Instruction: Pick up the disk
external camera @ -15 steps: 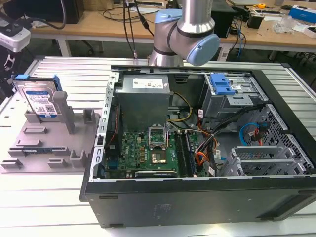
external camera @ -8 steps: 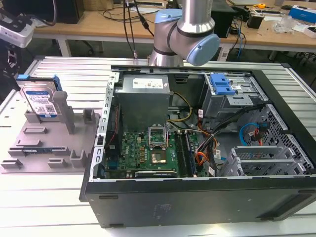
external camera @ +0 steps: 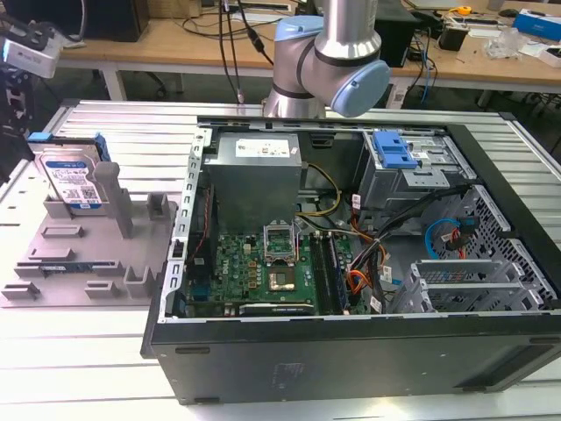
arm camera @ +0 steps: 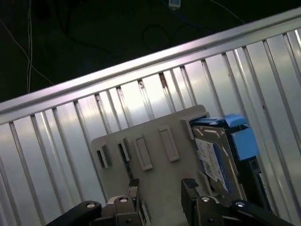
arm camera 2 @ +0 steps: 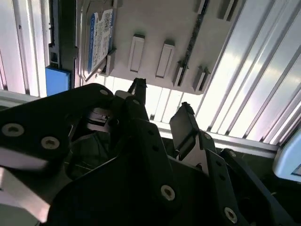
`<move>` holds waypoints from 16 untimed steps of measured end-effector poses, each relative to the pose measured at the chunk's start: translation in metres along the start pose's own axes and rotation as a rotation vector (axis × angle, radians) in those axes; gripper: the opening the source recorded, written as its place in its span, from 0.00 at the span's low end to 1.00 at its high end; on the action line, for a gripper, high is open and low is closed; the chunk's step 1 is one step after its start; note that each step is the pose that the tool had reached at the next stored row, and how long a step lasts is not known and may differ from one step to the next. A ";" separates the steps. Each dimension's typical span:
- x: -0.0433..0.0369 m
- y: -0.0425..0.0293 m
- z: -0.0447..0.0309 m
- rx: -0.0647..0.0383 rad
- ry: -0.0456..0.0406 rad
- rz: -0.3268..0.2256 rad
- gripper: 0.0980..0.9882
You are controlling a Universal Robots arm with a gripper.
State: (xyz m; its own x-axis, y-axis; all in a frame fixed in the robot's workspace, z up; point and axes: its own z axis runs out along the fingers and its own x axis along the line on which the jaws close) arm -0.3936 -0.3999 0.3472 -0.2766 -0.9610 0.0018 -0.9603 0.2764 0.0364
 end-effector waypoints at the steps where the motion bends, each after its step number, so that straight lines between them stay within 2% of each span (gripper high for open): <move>1: 0.0000 0.0000 0.0001 0.000 0.0007 -0.019 0.43; 6: 0.0000 -0.0001 0.0003 0.002 0.0045 -0.130 0.43; 11: -0.0004 0.0000 0.0004 0.002 0.0048 -0.134 0.43; 12: -0.0029 0.0005 0.0004 0.002 0.0052 -0.140 0.43; 16: -0.0232 0.0062 0.0005 0.003 0.0097 -0.169 0.43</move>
State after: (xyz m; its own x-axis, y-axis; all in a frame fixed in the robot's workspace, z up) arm -0.3931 -0.3759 0.3469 -0.1108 -0.9938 0.0056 -0.9932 0.1110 0.0339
